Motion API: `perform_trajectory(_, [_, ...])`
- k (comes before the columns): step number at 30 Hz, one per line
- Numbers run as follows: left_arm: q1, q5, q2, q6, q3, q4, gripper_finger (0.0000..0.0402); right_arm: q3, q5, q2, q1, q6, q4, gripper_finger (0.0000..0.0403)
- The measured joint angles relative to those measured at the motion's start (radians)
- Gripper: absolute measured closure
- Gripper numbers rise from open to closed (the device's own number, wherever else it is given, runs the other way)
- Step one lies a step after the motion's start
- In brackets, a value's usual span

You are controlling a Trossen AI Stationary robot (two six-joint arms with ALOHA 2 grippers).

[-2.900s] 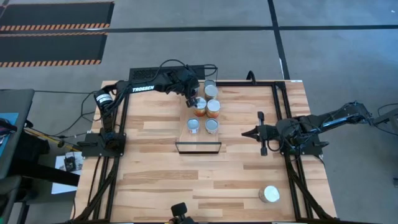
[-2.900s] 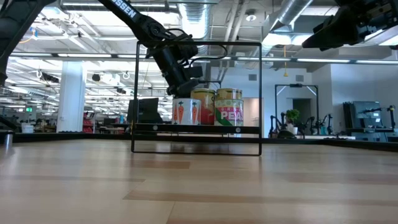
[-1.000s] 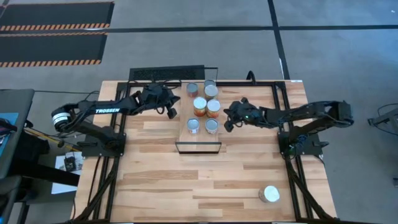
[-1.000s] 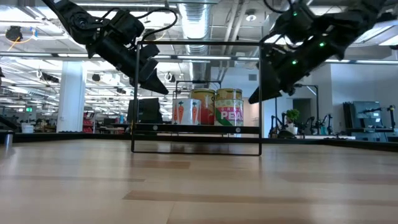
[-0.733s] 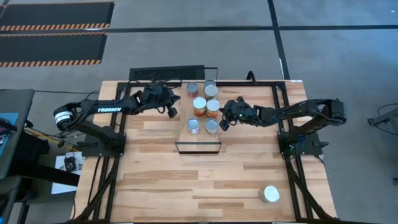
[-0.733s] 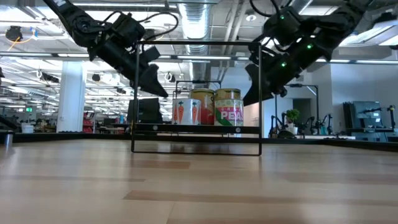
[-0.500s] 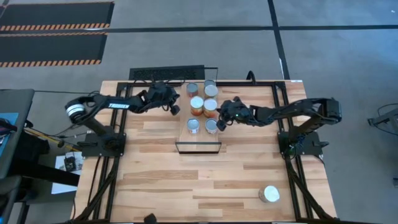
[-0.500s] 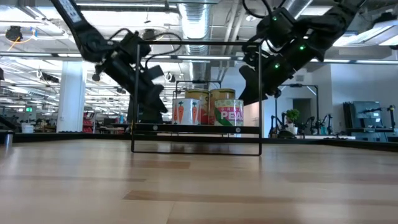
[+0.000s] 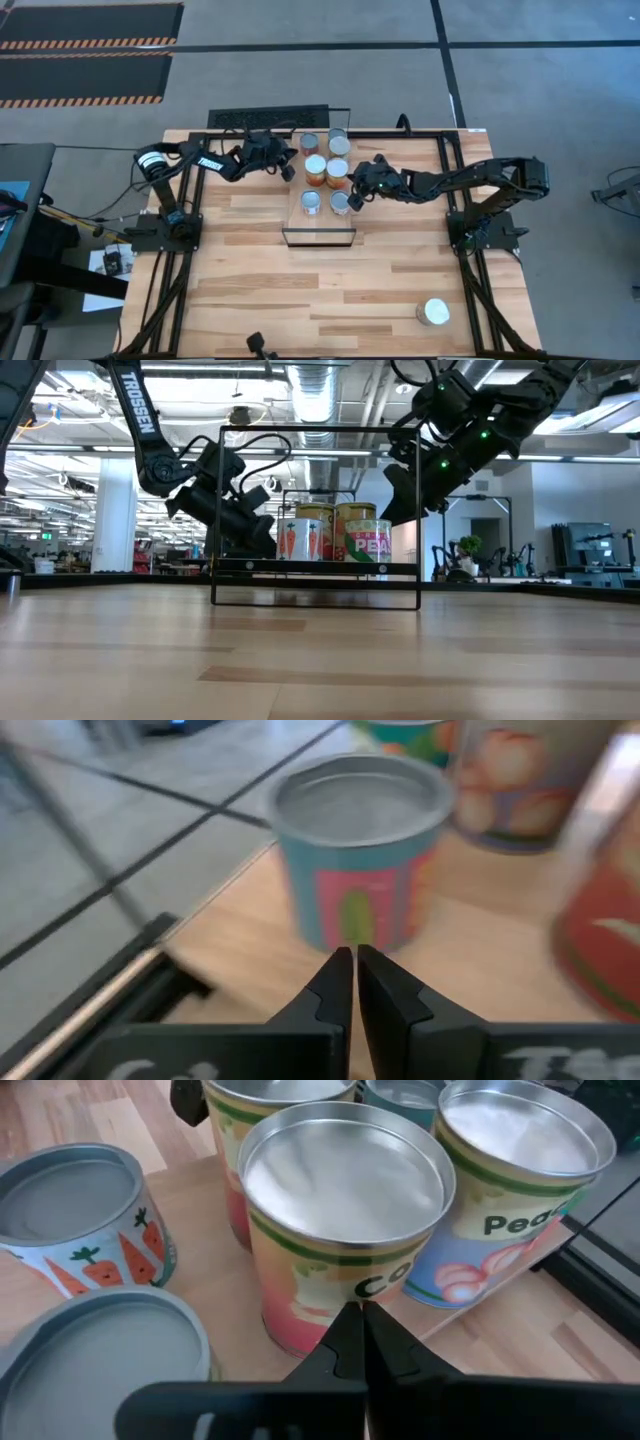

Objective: Pick and place cans onto a shelf
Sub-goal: Adjust the large orange cans on the shelf

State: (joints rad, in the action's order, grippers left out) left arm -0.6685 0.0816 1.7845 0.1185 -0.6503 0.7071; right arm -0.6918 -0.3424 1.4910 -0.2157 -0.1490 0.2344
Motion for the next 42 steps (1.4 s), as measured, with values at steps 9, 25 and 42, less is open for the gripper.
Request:
perform_trajectory(9, [0.0, 0.159, 0.001, 0.061, -0.001, 0.02, 0.0393, 0.0, 0.0, 0.0, 0.0, 0.017, -0.001, 0.0399])
perform_trajectory(25, [-0.02, 0.15, 0.001, 0.122, -0.12, -0.098, 0.0393, 0.0, 0.003, 0.0, 0.0, 0.018, -0.001, 0.0399])
perform_trajectory(42, [-0.04, 0.168, 0.001, 0.135, -0.12, -0.074, 0.0393, 0.001, 0.003, 0.0, 0.0, 0.018, 0.004, 0.0399])
